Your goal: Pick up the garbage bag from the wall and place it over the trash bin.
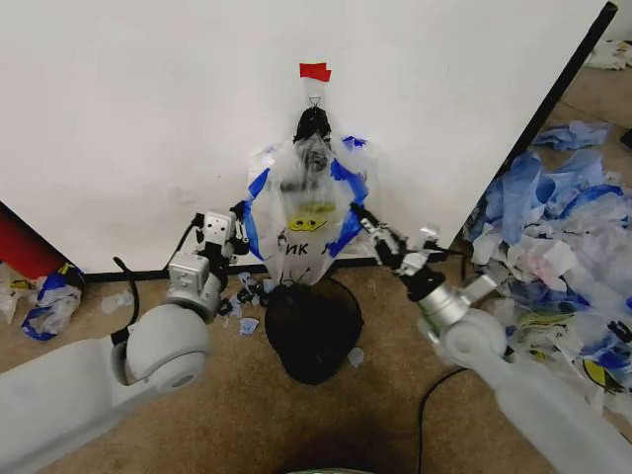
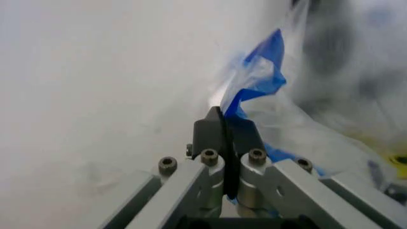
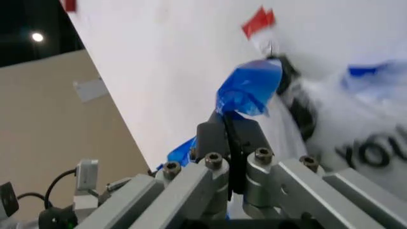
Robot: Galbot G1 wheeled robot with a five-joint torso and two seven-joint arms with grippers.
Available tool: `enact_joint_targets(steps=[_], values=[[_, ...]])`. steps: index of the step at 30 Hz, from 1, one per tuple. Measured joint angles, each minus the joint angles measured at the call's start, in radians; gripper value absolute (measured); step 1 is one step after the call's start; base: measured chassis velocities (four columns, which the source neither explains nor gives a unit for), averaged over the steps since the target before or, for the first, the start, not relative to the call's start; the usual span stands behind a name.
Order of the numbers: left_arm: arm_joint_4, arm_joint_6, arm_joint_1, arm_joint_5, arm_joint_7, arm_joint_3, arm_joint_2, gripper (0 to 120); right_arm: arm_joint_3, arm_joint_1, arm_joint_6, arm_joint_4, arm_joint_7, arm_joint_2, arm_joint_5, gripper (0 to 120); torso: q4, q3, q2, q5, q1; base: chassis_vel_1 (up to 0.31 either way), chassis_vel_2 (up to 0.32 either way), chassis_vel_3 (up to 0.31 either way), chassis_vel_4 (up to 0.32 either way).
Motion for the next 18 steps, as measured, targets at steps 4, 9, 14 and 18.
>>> enact_joint_targets(steps=[4,9,14,18], values=[[-0.038,-0.008,0.069,-0.002,0.012,-0.089,0.031,0,0.020,-0.006,-0.002,0.002,-0.018,-0.006,0.016,0,0.0009,0.000,0.000,0.0001,0.000,0.000,0.000,0.000,0.000],[-0.075,-0.012,0.102,-0.020,0.016,-0.146,0.049,0,0.030,-0.024,-0.003,0.018,-0.032,-0.005,0.021,0,0.0001,0.000,0.000,0.0002,0.000,0.000,0.000,0.000,0.000],[-0.100,-0.014,0.124,-0.022,0.017,-0.158,0.058,0,0.033,-0.056,-0.002,0.037,-0.040,-0.007,0.011,0,0.0004,0.000,0.000,0.0000,0.000,0.000,0.000,0.000,0.000],[-0.113,-0.015,0.162,-0.016,0.020,-0.177,0.064,0,0.032,-0.091,0.000,0.053,-0.045,-0.015,-0.006,0,0.0000,0.000,0.000,0.0000,0.000,0.000,0.000,0.000,0.000]])
